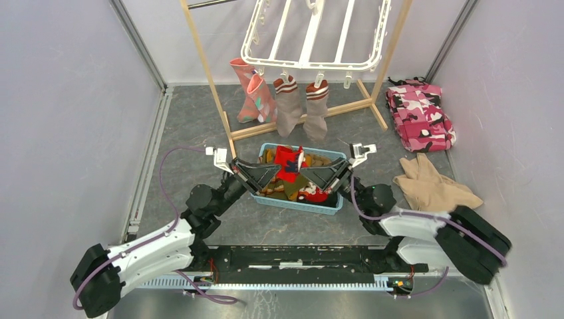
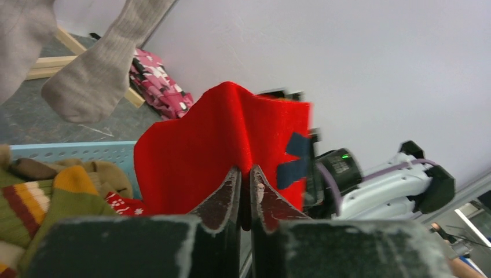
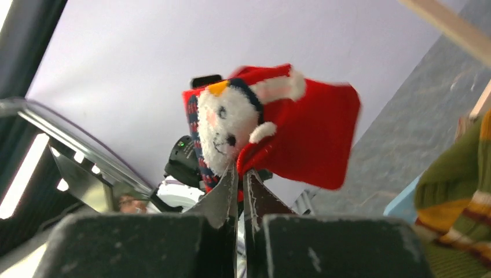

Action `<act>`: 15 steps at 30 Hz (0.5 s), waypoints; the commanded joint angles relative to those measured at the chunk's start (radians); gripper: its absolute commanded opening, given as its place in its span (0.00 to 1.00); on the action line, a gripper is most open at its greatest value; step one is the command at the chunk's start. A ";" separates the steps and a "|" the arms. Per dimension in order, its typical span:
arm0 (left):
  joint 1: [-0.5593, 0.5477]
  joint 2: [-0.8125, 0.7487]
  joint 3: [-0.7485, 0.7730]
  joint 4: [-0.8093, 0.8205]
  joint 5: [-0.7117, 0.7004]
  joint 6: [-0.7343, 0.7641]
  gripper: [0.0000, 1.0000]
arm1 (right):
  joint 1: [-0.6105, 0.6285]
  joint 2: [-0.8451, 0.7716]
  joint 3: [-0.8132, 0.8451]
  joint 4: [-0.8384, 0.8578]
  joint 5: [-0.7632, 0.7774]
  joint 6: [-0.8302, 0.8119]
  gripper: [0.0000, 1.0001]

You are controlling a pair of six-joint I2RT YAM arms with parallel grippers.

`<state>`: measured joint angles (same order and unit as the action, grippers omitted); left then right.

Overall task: Clip the socks to the hanger
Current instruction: Pick up the sock from the bin.

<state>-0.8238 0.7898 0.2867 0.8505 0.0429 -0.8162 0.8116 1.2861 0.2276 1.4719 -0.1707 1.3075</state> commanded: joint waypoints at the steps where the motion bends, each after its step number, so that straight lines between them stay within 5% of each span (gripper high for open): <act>1: 0.005 -0.047 -0.020 -0.106 -0.061 0.020 0.18 | 0.007 -0.231 0.075 -0.285 0.037 -0.418 0.02; 7: 0.005 -0.069 -0.065 -0.193 -0.108 0.036 0.41 | 0.011 -0.429 0.200 -0.845 0.220 -0.831 0.00; 15: 0.005 -0.026 -0.058 -0.253 -0.027 0.214 0.66 | 0.011 -0.524 0.256 -1.080 0.230 -1.220 0.00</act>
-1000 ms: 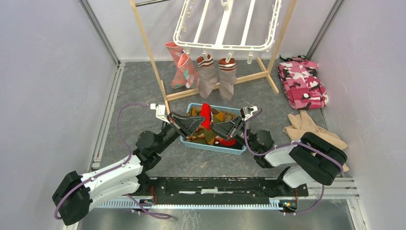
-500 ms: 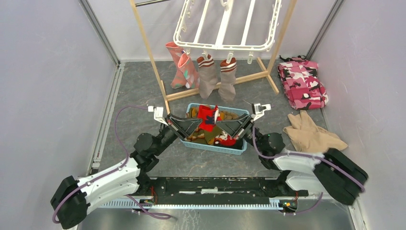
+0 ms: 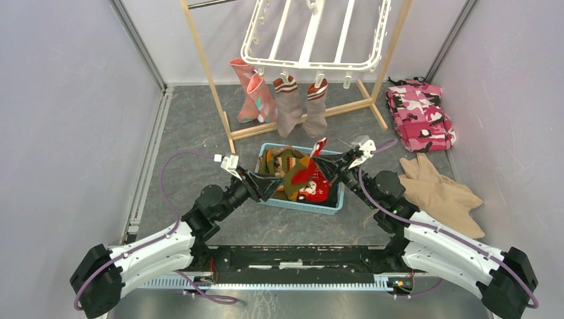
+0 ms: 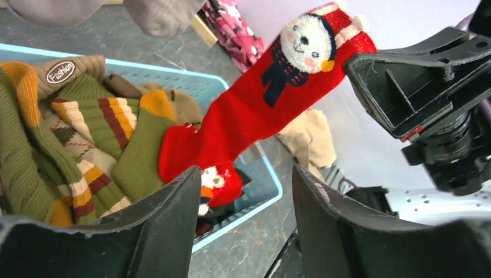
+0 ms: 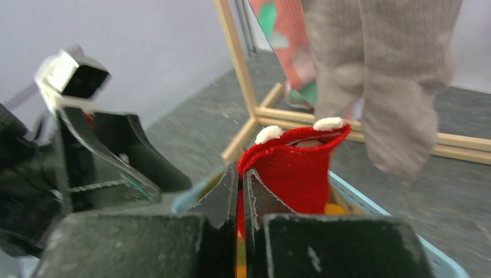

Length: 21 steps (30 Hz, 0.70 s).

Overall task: Clip the socks to the hanger
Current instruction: Pick up the sock from the bin.

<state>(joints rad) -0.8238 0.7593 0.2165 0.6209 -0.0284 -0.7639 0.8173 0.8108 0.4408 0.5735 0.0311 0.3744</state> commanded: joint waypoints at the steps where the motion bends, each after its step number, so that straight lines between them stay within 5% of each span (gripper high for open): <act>1: 0.005 0.001 0.011 -0.015 0.074 0.201 0.68 | 0.005 -0.059 0.046 -0.200 0.007 -0.334 0.00; 9: 0.005 -0.047 0.014 0.116 0.333 0.512 0.82 | 0.005 -0.036 0.194 -0.464 -0.385 -0.726 0.00; 13: 0.005 -0.072 0.028 0.124 0.403 0.638 0.85 | 0.005 -0.042 0.226 -0.517 -0.451 -0.788 0.00; 17: 0.005 -0.080 0.050 0.127 0.374 0.587 0.86 | 0.006 -0.048 0.227 -0.515 -0.474 -0.788 0.00; 21: 0.005 -0.011 0.054 0.267 0.320 0.337 0.86 | 0.006 -0.028 0.214 -0.489 -0.483 -0.759 0.00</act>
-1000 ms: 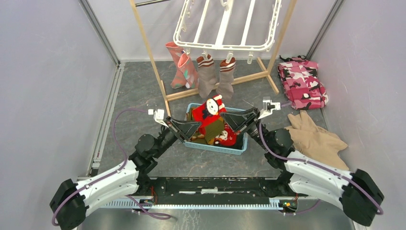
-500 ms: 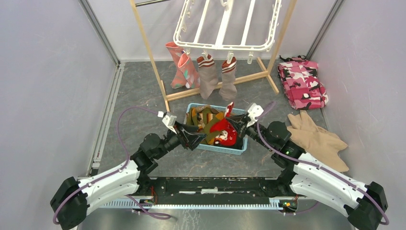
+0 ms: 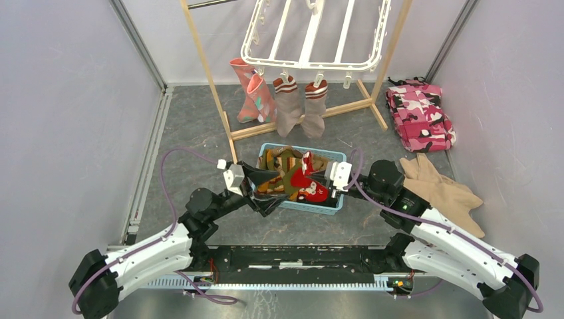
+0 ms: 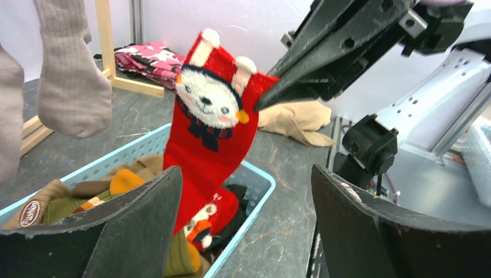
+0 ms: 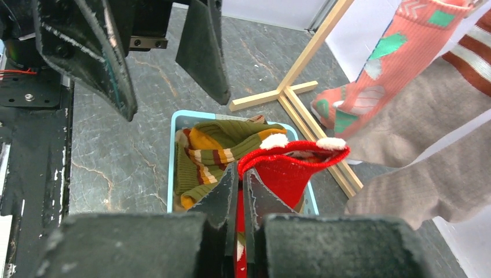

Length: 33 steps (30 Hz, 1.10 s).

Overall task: Clip the socks to the hanger
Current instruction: Pick up the sock from the bin.

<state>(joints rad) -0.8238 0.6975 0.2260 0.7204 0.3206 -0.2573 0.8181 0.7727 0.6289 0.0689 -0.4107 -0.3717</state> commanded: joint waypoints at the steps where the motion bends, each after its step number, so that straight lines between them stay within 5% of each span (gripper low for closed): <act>1: 0.005 0.083 0.050 0.201 -0.047 -0.255 0.86 | 0.005 0.021 0.025 0.019 -0.043 -0.007 0.00; 5: 0.003 0.220 0.115 0.201 -0.089 -0.514 0.84 | 0.005 0.033 0.016 0.045 -0.045 0.015 0.00; 10: 0.000 0.316 0.149 0.255 -0.102 -0.640 0.83 | 0.006 0.030 0.012 0.043 -0.042 0.017 0.01; 18: -0.004 0.388 0.202 0.267 -0.100 -0.681 0.79 | 0.006 0.037 -0.003 0.049 -0.045 0.025 0.01; 33: -0.011 0.459 0.262 0.199 -0.058 -0.684 0.52 | 0.006 0.058 -0.014 0.078 -0.057 0.034 0.02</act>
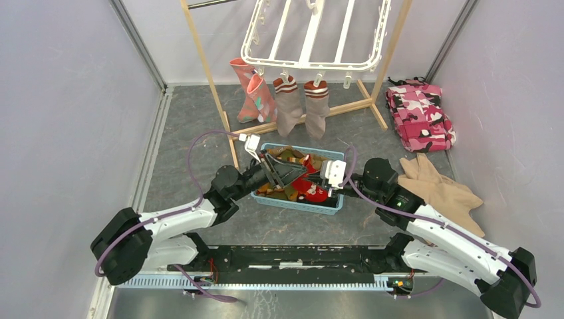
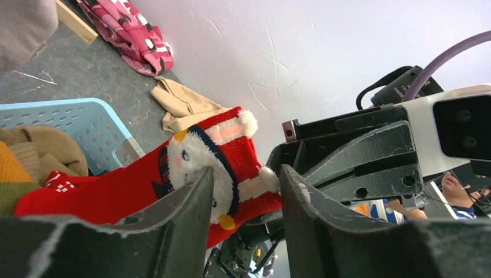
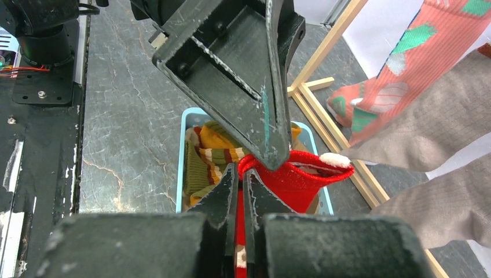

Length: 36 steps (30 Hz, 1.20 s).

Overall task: Clip the socks to the hanger
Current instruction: Pick up the sock from the bin.

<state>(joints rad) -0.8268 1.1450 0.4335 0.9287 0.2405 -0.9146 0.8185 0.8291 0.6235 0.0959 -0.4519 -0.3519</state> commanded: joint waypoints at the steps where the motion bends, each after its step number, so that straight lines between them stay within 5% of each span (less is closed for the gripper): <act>1: -0.007 0.014 0.056 -0.012 0.024 -0.025 0.49 | 0.005 0.002 -0.007 0.051 -0.015 0.014 0.02; 6: -0.008 0.015 0.062 -0.014 0.034 -0.018 0.16 | 0.005 0.011 -0.009 0.051 -0.011 0.016 0.02; 11: -0.008 0.001 0.053 -0.010 0.036 0.009 0.03 | 0.004 0.010 -0.011 0.050 -0.004 0.020 0.06; 19: 0.000 -0.137 0.047 -0.210 -0.003 0.306 0.02 | 0.004 -0.033 -0.017 0.003 -0.004 -0.013 0.41; 23: 0.023 -0.222 0.080 -0.410 0.108 0.541 0.02 | 0.004 -0.066 -0.027 0.010 -0.003 -0.019 0.53; 29: 0.081 -0.250 0.169 -0.698 0.356 0.769 0.02 | 0.003 -0.054 -0.014 0.027 -0.042 -0.036 0.62; 36: 0.087 -0.244 0.199 -0.755 0.593 0.884 0.02 | 0.005 0.006 0.018 0.005 -0.151 -0.075 0.63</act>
<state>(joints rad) -0.7425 0.9031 0.5831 0.2382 0.6491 -0.1696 0.8200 0.8082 0.6025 0.0940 -0.5217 -0.3950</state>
